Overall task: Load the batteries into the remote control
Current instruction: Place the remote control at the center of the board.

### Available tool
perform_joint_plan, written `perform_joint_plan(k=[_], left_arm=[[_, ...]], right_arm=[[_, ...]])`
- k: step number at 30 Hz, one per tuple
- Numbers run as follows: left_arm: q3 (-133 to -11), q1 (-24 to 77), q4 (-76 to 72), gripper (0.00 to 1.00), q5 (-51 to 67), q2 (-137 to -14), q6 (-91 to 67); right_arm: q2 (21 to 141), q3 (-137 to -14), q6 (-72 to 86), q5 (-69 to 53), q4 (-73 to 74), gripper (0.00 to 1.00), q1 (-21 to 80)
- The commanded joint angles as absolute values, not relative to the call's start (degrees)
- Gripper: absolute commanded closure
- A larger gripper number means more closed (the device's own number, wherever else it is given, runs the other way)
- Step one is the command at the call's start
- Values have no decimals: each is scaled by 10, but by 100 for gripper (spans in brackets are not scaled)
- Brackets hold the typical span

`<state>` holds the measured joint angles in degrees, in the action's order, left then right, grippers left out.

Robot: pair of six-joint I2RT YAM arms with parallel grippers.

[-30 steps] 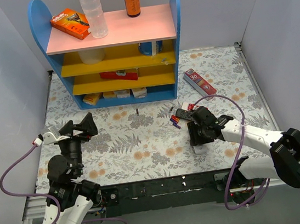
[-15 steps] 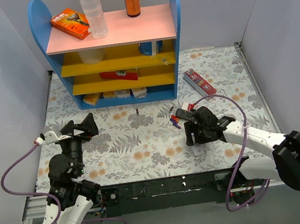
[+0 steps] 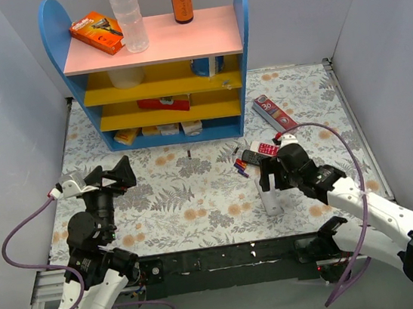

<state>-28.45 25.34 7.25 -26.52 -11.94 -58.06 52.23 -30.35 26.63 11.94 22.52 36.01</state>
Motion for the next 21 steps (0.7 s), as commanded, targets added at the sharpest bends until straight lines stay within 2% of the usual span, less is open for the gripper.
perform_joint_plan(k=[1, 12, 21], left_arm=[[-279, 253, 62, 2, -262, -129, -575], [-278, 253, 61, 2, -259, -122, -575], [-277, 253, 63, 2, -258, -112, -575]], right_arm=[[560, -376, 217, 153, 209, 2, 340], [706, -440, 158, 52, 162, 2, 242], [816, -475, 132, -56, 117, 6, 162]])
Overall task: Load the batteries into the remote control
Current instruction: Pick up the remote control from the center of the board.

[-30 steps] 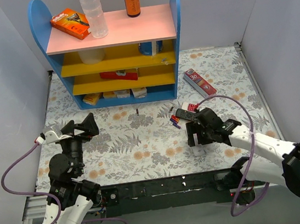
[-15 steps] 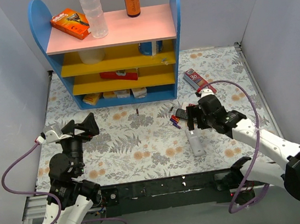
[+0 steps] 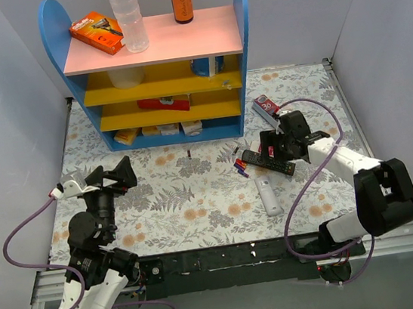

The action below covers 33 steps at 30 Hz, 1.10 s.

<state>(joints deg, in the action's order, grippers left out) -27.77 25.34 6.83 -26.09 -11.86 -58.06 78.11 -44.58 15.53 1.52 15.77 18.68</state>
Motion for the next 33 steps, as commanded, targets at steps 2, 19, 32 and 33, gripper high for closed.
perform_joint_plan(k=[2, 19, 32, 33], left_arm=[[-277, 253, 62, 2, -258, -110, -571], [-274, 253, 58, 2, -252, -115, -567], [-274, 254, 58, 2, -249, -120, -567], [-273, 254, 57, 2, -249, -120, -567]], right_arm=[[839, -481, 125, -63, 107, 6, 156], [916, -497, 59, -204, 161, 9, 154], [891, -508, 18, -136, 224, 18, 189], [891, -510, 16, -117, 234, 19, 194]])
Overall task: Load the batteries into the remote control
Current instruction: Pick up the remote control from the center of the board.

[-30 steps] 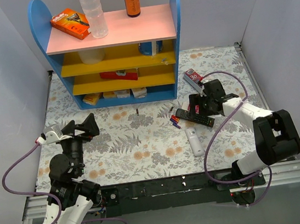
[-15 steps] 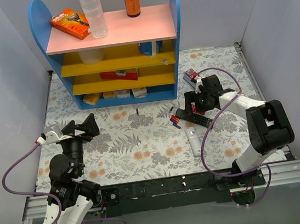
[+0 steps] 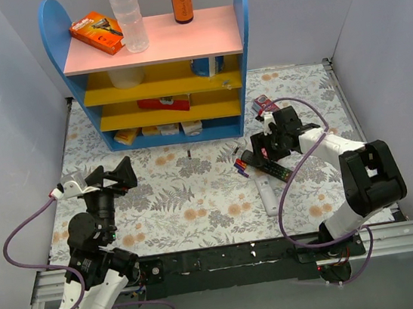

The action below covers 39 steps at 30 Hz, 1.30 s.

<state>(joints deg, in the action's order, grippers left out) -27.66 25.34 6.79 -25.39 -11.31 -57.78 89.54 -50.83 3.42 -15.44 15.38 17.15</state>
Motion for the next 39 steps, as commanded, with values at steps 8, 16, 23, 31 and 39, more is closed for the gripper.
perform_joint_plan(k=[8, 16, 23, 31, 39], left_arm=[[-274, 254, 57, 2, -248, -121, -567], [-273, 254, 59, 2, -247, -121, -566], [-274, 253, 57, 2, -244, -124, -566], [-273, 253, 55, 2, -215, -128, -571], [-276, 253, 35, 2, -92, -153, -591]], right_arm=[[903, -526, 2, -48, 247, 31, 230], [945, -547, -25, -23, 238, 32, 250], [982, -577, -41, -3, 239, 36, 274], [991, -595, -56, 50, 257, 60, 301], [885, -601, -47, 5, 268, 79, 303]])
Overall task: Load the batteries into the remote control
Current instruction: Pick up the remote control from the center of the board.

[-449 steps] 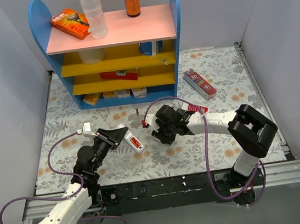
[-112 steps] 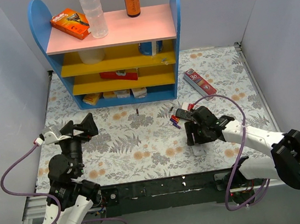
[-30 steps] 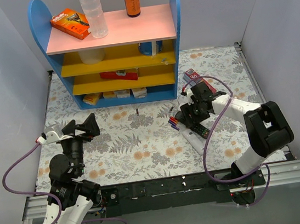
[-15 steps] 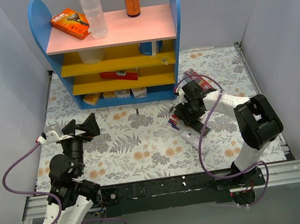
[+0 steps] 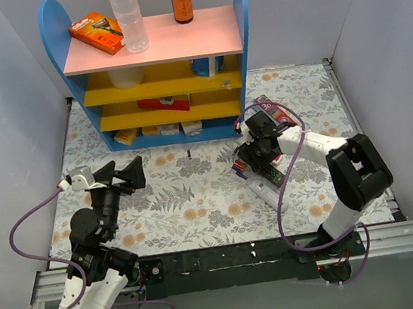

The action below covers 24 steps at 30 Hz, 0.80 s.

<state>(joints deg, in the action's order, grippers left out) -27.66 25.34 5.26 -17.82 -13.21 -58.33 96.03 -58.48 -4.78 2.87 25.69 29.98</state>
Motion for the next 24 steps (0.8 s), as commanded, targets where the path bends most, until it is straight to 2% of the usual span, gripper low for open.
perform_joint_plan(k=[1, 8, 12, 16, 24], left_arm=[[-277, 254, 32, 2, -76, -158, -593], [-280, 253, -23, 2, 78, -223, -621], [-267, 253, -75, 2, 162, -267, -650], [-267, 253, -140, 2, 294, -351, -692], [-274, 266, -294, 2, 446, -482, -735]], right_arm=[[860, -607, -44, -10, 267, 80, 303], [740, -571, 41, -146, 172, 86, 314], [668, -500, 149, -219, 24, 86, 323], [607, -436, 267, -287, -179, 86, 328], [586, -380, 387, -344, -403, 87, 367]])
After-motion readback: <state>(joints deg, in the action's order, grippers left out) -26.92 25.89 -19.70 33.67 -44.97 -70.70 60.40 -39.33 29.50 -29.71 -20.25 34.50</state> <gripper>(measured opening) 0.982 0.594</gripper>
